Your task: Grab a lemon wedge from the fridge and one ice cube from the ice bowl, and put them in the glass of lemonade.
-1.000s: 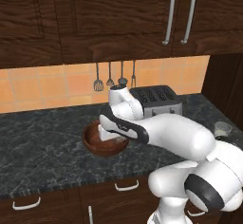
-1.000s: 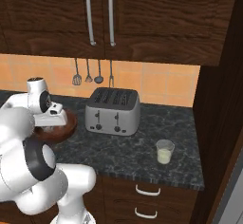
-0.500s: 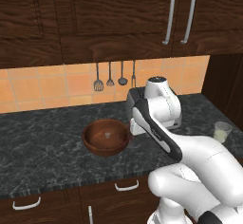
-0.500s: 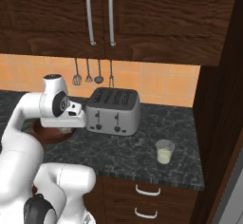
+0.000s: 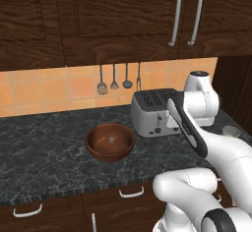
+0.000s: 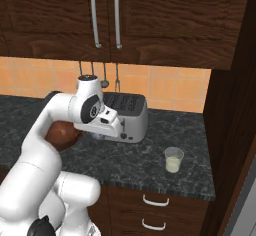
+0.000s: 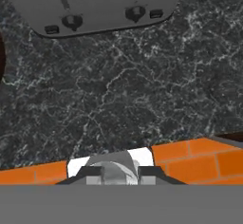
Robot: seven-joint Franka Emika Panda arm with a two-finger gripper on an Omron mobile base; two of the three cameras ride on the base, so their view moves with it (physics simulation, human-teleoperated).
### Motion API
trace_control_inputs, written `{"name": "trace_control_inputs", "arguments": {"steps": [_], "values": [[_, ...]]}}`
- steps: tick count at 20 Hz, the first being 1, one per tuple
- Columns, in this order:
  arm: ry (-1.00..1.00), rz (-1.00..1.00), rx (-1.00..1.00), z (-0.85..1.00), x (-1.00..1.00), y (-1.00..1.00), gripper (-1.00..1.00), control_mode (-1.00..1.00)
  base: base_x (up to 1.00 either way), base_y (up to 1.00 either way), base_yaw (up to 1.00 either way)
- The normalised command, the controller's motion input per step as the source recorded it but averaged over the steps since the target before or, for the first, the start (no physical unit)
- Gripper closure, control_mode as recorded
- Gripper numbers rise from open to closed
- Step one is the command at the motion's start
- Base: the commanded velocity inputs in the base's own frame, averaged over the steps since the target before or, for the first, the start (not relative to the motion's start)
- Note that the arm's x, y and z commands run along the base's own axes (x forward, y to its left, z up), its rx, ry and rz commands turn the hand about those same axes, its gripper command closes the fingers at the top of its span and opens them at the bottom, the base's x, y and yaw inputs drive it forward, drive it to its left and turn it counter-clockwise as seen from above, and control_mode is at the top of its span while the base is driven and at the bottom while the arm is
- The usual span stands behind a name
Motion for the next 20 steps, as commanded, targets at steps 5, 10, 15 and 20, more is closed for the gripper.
{"name": "trace_control_inputs", "arguments": {"steps": [5, 10, 15, 20], "values": [[0.0, -0.25, 0.02, 0.05, 0.14, -1.0, 1.0, -1.0, 0.0, 0.0, 0.0], [-0.03, -0.18, 0.13, -0.24, 0.03, -1.0, 1.0, -1.0, 0.0, 0.0, 0.0], [-0.01, -0.12, 0.09, -0.08, 0.1, -1.0, 1.0, -1.0, 0.0, 0.0, 0.0], [0.16, -0.03, -0.1, 0.16, 0.41, -0.5, 1.0, -1.0, 0.0, 0.0, 0.0]]}}
